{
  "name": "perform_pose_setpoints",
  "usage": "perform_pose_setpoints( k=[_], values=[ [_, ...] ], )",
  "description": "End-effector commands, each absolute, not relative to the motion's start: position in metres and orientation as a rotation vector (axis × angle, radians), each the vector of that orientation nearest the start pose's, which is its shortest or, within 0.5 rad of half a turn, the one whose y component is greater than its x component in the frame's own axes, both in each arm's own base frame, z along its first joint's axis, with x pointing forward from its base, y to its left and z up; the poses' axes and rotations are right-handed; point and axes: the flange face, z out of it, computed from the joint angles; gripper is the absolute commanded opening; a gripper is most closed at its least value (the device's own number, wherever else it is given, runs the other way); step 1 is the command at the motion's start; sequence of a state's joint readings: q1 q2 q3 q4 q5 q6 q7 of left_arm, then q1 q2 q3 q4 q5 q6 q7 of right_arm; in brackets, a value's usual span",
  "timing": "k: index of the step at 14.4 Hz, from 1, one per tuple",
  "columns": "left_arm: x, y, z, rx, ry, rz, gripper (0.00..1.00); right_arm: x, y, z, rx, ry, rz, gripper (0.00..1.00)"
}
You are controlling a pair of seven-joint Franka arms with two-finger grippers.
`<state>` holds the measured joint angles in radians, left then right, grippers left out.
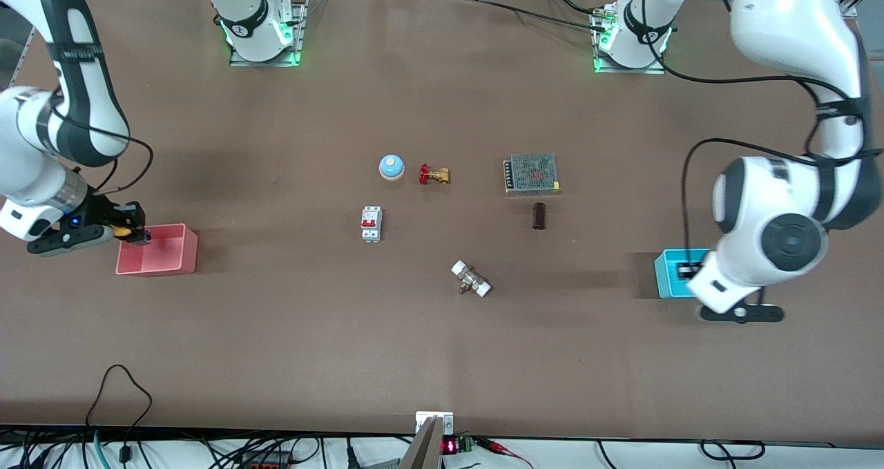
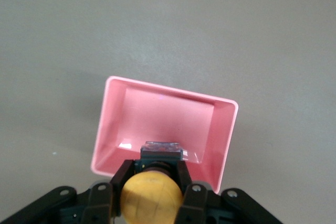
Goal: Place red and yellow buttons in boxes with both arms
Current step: 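Carry the yellow button to the pink box while the left gripper carries red to cyan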
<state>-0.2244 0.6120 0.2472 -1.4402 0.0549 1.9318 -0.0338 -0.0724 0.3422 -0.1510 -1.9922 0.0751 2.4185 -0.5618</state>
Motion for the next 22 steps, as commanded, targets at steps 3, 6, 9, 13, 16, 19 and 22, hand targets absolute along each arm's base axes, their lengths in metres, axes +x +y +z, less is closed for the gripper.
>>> perform_pose_setpoints(
  k=[3,6,9,13,16,19,22],
  values=[
    [0.692,0.033,0.298,-3.097,0.061,0.185,0.31,0.610,-0.137,0.263,-3.115,-0.432,-0.149,0.14],
    [0.683,0.038,0.272,-3.096,0.070,0.141,0.32,0.611,-0.138,0.247,-3.123,-0.432,-0.157,0.14],
    [0.669,0.042,0.245,-3.089,0.068,0.080,0.32,0.612,-0.137,0.238,-3.129,-0.435,-0.166,0.14],
    [0.661,0.047,0.228,-3.082,0.107,0.024,0.32,0.612,-0.137,0.227,-3.131,-0.432,-0.161,0.22],
    [0.655,0.043,0.218,-3.087,0.109,0.008,0.32,0.612,-0.136,0.225,-3.131,-0.434,-0.161,0.41],
    [0.646,0.042,0.203,-3.089,0.094,-0.051,0.34,0.612,-0.136,0.225,-3.131,-0.434,-0.161,0.63],
    [0.646,0.043,0.202,-3.087,0.086,-0.060,0.67,0.612,-0.136,0.225,-3.130,-0.434,-0.158,0.84]
  ],
)
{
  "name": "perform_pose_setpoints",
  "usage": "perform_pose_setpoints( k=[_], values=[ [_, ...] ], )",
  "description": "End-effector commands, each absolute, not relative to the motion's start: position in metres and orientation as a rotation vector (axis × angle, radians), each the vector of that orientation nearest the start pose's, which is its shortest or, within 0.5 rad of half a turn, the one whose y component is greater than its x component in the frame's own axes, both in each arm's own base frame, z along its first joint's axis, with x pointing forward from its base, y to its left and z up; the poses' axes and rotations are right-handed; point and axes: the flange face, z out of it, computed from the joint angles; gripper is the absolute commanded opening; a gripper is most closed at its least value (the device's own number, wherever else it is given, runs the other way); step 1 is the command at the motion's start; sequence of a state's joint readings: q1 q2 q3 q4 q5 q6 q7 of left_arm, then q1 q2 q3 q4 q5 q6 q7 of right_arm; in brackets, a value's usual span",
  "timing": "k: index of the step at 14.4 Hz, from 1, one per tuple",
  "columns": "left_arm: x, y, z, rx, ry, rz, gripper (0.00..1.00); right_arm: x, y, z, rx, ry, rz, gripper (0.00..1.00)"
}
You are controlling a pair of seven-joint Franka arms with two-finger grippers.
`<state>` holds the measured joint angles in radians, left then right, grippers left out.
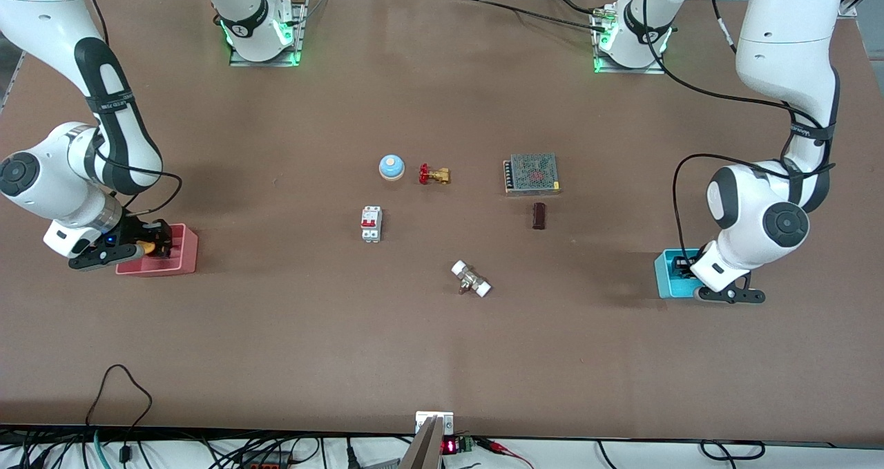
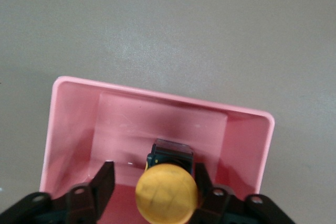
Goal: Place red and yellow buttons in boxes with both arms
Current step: 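Open the right gripper over the pink box while the left gripper releases into cyan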
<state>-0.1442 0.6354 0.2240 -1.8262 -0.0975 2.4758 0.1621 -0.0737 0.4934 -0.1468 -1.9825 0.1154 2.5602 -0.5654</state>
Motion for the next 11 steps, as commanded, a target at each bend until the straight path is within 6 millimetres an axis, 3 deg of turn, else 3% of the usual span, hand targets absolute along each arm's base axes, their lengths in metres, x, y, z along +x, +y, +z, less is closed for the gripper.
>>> perform_pose_setpoints(
  k=[1,3,4,5,8,11],
  values=[
    [0.646,0.043,0.202,-3.087,0.089,-0.063,1.00,0.612,-0.135,0.226,-3.129,-0.436,-0.161,0.86],
    [0.647,0.043,0.204,-3.087,0.094,-0.067,1.00,0.612,-0.135,0.227,-3.129,-0.436,-0.161,0.87],
    [0.648,0.042,0.207,-3.088,0.094,-0.070,1.00,0.613,-0.134,0.230,-3.129,-0.436,-0.168,0.97],
    [0.649,0.043,0.211,-3.088,0.092,-0.077,1.00,0.613,-0.134,0.237,-3.129,-0.436,-0.179,1.00],
    [0.650,0.043,0.228,-3.095,0.096,-0.077,1.00,0.612,-0.122,0.285,-3.083,-0.445,-0.127,1.00],
    [0.654,0.039,0.272,-3.111,0.098,-0.064,1.00,0.606,-0.109,0.353,-3.051,-0.462,-0.127,1.00]
  ],
)
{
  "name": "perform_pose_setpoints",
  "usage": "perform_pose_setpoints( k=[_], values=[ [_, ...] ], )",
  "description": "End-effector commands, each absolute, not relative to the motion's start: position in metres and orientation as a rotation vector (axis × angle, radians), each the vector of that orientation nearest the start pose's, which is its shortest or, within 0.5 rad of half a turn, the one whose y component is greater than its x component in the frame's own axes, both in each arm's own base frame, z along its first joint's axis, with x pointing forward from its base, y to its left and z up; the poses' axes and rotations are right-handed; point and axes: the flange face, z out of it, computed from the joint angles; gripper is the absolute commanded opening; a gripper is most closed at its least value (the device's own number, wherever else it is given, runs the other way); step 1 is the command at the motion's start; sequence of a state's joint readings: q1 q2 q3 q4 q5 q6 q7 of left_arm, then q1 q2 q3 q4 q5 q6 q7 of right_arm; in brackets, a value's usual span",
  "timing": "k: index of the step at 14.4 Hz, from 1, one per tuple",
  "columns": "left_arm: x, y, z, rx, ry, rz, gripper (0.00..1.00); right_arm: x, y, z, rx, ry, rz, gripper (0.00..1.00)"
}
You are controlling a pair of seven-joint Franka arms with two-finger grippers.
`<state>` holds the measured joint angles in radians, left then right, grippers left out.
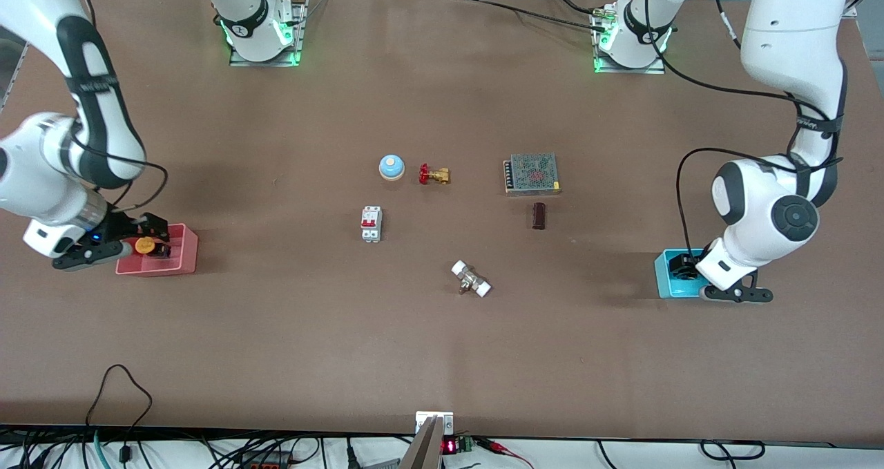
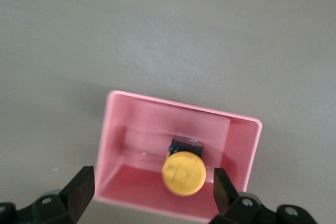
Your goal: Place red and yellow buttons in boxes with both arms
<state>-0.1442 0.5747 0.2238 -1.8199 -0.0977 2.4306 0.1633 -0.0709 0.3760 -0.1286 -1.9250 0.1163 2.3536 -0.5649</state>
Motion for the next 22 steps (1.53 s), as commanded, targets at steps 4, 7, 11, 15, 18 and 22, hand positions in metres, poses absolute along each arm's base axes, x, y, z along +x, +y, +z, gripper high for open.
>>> perform_pose_setpoints(
  k=[4,7,11,15,18,22],
  values=[
    [0.672,0.024,0.356,-3.139,0.140,0.105,1.00,0.588,-0.068,0.450,-3.031,-0.408,-0.162,1.00],
    [0.684,0.010,0.435,-3.116,0.191,0.148,1.00,0.578,-0.021,0.511,-3.090,-0.299,-0.124,1.00],
    [0.687,0.003,0.529,-3.119,0.233,-0.070,1.00,0.570,0.039,0.560,-3.130,-0.126,-0.029,1.00],
    [0.660,-0.025,0.565,-3.121,0.311,0.046,1.00,0.566,0.056,0.563,-3.126,-0.149,-0.021,1.00],
    [0.632,-0.010,0.564,-3.129,0.391,0.231,1.00,0.562,0.059,0.561,-3.128,-0.149,0.027,1.00],
    [0.582,0.027,0.550,-3.102,0.285,0.123,1.00,0.558,0.064,0.565,-3.143,-0.175,0.048,1.00]
  ],
)
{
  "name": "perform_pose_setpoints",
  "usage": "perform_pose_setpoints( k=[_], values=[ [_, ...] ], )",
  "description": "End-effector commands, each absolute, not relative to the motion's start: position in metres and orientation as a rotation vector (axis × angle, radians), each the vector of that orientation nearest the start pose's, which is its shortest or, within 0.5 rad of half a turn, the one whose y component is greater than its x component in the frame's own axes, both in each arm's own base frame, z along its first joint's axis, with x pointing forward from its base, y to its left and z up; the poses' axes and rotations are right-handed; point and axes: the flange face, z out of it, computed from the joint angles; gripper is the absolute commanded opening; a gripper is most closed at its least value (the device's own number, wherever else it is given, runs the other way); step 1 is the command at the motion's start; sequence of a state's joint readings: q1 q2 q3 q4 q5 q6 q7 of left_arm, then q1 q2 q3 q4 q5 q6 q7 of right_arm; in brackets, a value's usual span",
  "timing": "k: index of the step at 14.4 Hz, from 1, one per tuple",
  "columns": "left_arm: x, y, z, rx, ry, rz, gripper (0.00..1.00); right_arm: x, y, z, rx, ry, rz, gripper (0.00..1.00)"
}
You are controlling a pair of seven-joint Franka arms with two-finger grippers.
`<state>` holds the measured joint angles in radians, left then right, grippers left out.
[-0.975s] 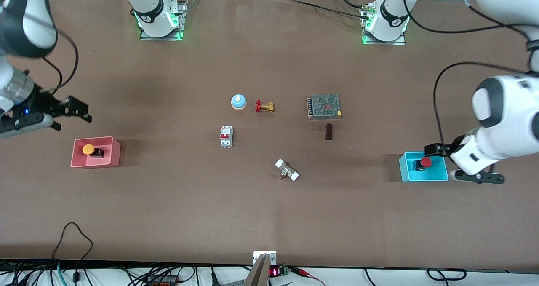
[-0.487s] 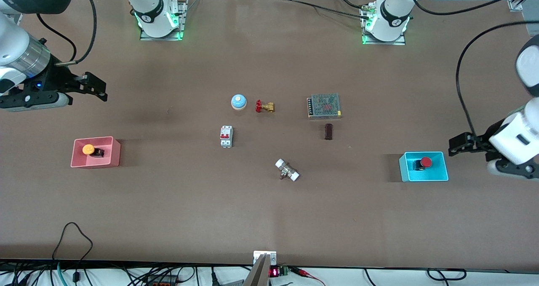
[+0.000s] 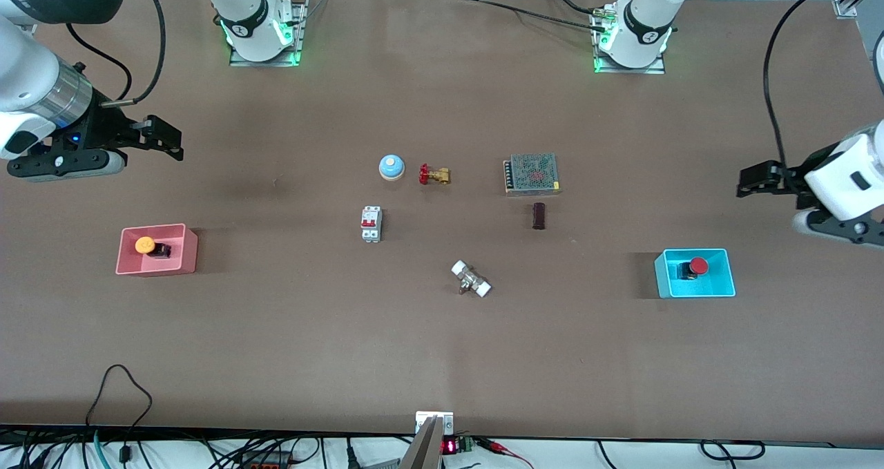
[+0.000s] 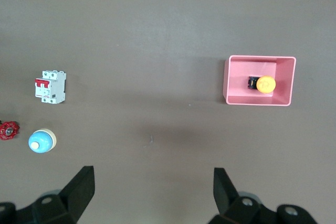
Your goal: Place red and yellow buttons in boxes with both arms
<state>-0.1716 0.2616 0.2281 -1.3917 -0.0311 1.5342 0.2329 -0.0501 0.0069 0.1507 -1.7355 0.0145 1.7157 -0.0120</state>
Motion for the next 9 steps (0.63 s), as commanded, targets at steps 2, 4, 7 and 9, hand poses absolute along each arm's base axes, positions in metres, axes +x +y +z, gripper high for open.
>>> perform_pose_setpoints(
  k=[2,4,7,9],
  values=[
    [0.572,0.015,0.554,-3.116,0.159,0.101,1.00,0.558,0.064,0.570,-3.142,-0.187,0.040,1.00],
    [0.570,-0.009,0.558,-3.114,0.058,0.092,1.00,0.557,0.068,0.570,-3.141,-0.191,0.043,1.00],
    [0.564,-0.017,0.571,-3.116,0.088,0.100,1.00,0.557,0.074,0.570,-3.144,-0.170,0.040,1.00],
    [0.563,-0.016,0.577,-3.119,0.086,0.083,1.00,0.563,0.071,0.571,-3.138,-0.182,0.033,1.00]
  ],
)
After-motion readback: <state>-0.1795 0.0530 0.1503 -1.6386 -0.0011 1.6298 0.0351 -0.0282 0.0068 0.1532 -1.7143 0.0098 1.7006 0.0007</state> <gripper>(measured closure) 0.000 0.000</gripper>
